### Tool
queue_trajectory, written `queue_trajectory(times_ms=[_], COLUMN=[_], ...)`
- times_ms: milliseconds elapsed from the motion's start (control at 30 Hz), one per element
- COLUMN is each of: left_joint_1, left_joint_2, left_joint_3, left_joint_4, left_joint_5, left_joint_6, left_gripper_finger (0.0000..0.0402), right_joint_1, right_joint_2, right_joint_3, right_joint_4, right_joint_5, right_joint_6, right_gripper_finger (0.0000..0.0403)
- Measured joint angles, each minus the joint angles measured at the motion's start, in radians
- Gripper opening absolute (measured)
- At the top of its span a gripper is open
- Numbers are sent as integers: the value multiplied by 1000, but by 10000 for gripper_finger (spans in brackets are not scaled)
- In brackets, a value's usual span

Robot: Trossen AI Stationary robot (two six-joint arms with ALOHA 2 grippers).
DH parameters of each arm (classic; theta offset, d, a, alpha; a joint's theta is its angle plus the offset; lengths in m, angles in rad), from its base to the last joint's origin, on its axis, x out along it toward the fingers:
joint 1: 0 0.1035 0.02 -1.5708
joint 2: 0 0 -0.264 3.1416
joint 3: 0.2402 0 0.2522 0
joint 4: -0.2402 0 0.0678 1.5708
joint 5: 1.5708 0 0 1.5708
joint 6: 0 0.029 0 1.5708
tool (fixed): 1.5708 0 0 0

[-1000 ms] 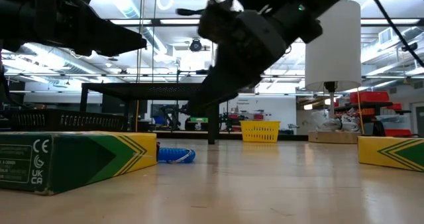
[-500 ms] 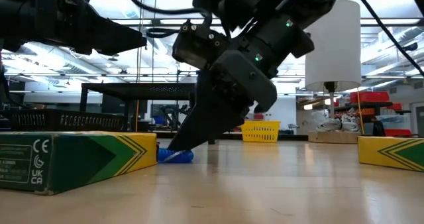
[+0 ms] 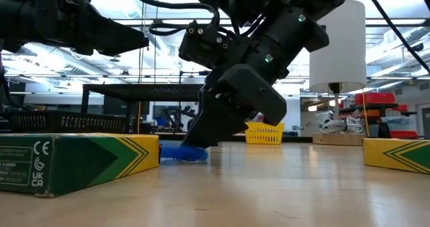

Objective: Pick & Place Office Desk Supplies
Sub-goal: Put the blue spring keychain into the yellow bin

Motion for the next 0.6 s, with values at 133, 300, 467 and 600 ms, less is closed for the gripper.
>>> queue_trajectory(times_ms=[133, 300, 467, 600], left_joint_1=[0, 0, -1, -1], left_joint_2=[0, 0, 0, 0], left_joint_3=[0, 0, 0, 0], left_joint_4=[0, -2, -3, -5], left_joint_5=[0, 0, 1, 1], left_joint_6=[0, -3, -6, -13], left_gripper_finger=[234, 234, 234, 234], right_joint_1=[-1, 12, 25, 26], right_joint_2=[-1, -25, -80, -136], right_joint_3=[0, -5, 0, 0], right_joint_4=[-2, -33, -106, -185], right_joint_5=[-6, 32, 127, 205], right_joint_6=[21, 25, 22, 23], right_gripper_finger=[17, 10, 10, 8])
